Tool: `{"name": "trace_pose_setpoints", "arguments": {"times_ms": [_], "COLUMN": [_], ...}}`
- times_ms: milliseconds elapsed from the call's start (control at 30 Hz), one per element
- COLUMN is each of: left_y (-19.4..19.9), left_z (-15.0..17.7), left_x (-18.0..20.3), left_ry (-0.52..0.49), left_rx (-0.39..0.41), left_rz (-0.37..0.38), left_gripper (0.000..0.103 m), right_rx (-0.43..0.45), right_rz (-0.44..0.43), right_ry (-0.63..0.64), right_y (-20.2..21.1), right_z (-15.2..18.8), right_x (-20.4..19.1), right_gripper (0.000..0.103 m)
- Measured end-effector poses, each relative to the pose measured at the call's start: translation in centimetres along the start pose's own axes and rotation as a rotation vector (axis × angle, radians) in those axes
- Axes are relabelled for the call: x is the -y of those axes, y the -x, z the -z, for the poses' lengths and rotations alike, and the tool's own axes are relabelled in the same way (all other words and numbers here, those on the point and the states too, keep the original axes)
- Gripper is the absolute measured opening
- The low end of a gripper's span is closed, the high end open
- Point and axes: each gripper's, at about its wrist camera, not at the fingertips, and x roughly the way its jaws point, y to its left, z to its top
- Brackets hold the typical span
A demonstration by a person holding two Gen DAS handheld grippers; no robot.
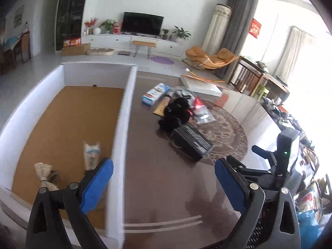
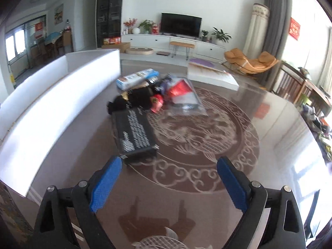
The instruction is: Organize objects
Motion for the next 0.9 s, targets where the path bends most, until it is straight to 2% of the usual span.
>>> {"name": "trace_pose_setpoints", "arguments": {"times_ms": [67,133,233,333,500,733,900], "left_y": [-2.4,-5.8,-10.3,-13.4,-15.5,-16.5,-16.7], "left_z": [2.3,3.8,5.4,5.6,5.1,4.9,4.8], "left_x": [3.6,6.3,7.9,7.7,5.6,5.6,5.4], "left_ry": [-0.047,-0.078,-0.115,-0.099,-0.033,-0.094,-0.1], "left_rx": [-0.059,-0.115,-0.164,-0.195,-0.213,-0.179,-0.155], "left_rz": [0.045,0.033,-0.054,-0.12,-0.153,-0.254,-0.247], "left_gripper": [0.102,0.102,0.102,0.102,0.102,0.103,0.103], "right_rx": [-0.052,-0.087,-0.111,-0.109,-0.131,-0.16,-0.17], "right_rz": [0.053,0.079,0.122,0.145,0.129,0.074,0.055], "right_ry": [-0.065,-0.137,-0.185,-0.173,-0.161,-0.22,-0.234], "right_y": [-1.5,-2.3,-2.2,-2.1,-2.3,-2.7,-2.8], "right_z": [2.4,3.7,4.9,5.6,5.9,6.2,6.2], "right_x": [3.3,6.2,8.6,9.2,8.6,9.5,9.6], "right_gripper": [0.094,0.094,0.094,0.094,0.094,0.1,0.103]}}
